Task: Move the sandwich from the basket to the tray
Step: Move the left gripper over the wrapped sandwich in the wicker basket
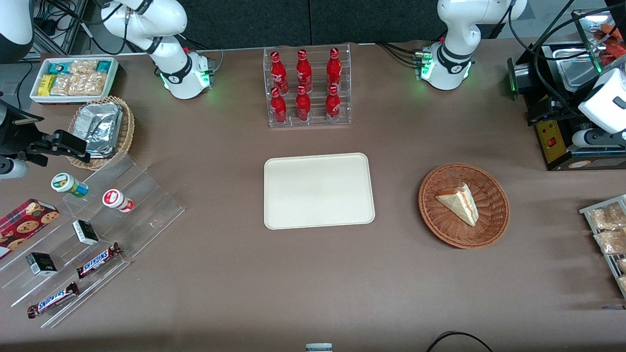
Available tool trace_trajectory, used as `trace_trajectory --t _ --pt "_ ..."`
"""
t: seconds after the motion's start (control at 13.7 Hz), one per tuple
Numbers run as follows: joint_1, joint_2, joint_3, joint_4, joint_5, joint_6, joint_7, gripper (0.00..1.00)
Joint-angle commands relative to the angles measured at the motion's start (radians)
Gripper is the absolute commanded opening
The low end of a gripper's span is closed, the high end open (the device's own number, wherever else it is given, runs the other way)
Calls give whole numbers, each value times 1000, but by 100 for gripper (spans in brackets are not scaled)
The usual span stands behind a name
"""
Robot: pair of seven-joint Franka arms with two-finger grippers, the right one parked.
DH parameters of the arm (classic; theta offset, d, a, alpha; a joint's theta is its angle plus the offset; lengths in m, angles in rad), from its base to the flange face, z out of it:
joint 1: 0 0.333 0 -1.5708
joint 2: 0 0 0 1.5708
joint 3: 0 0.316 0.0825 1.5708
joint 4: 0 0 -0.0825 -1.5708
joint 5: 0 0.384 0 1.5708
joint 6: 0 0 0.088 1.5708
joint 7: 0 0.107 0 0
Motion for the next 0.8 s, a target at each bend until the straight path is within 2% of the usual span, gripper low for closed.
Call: trace_trajectory --t 0.0,0.22,0.37,0.59,0.73 --pt "22 -2 -18 16 -2 -5 -12 100" --pt "14 29 -23 10 18 25 -24 100" --pt "14 79 -24 -8 16 83 -108 100" --pt "11 138 -26 -86 12 253 -179 100" --pt "-12 141 -26 -198 16 410 -316 100"
